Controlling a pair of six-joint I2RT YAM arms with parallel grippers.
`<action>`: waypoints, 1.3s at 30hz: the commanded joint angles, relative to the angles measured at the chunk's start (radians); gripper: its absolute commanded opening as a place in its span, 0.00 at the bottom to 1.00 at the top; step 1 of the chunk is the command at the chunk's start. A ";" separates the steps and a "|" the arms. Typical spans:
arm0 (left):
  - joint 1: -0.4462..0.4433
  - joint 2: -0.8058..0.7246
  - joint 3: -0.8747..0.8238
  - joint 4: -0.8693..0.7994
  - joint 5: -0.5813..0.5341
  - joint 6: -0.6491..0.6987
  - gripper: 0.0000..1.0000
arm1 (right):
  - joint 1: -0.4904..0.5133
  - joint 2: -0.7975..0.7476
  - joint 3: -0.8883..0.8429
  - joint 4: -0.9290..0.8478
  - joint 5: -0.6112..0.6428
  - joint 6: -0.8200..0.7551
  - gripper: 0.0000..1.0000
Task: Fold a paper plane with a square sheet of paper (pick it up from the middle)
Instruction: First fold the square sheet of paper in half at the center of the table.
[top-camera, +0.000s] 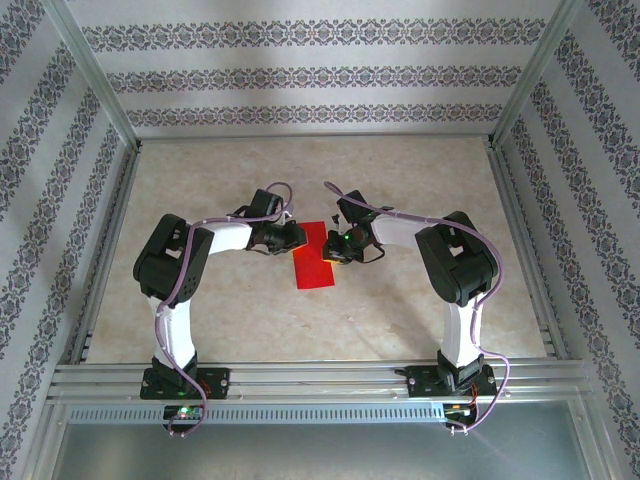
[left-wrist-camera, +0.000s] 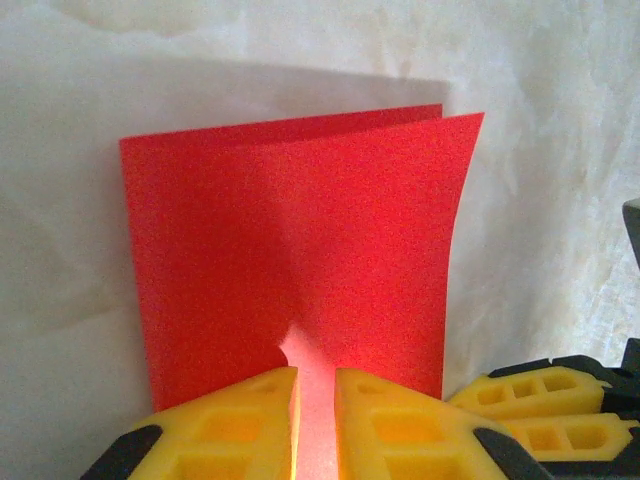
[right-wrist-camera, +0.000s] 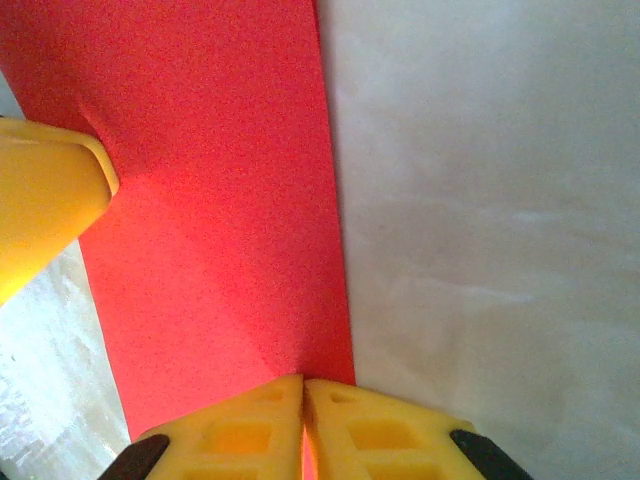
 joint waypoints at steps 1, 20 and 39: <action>0.027 0.019 0.021 -0.018 -0.048 0.011 0.17 | -0.008 0.136 -0.115 -0.222 0.282 -0.014 0.15; 0.135 -0.040 0.074 -0.096 -0.044 0.064 0.16 | -0.014 0.132 -0.127 -0.231 0.301 -0.029 0.14; 0.049 0.099 0.130 0.029 0.012 -0.036 0.16 | -0.012 0.150 -0.130 -0.221 0.316 -0.029 0.14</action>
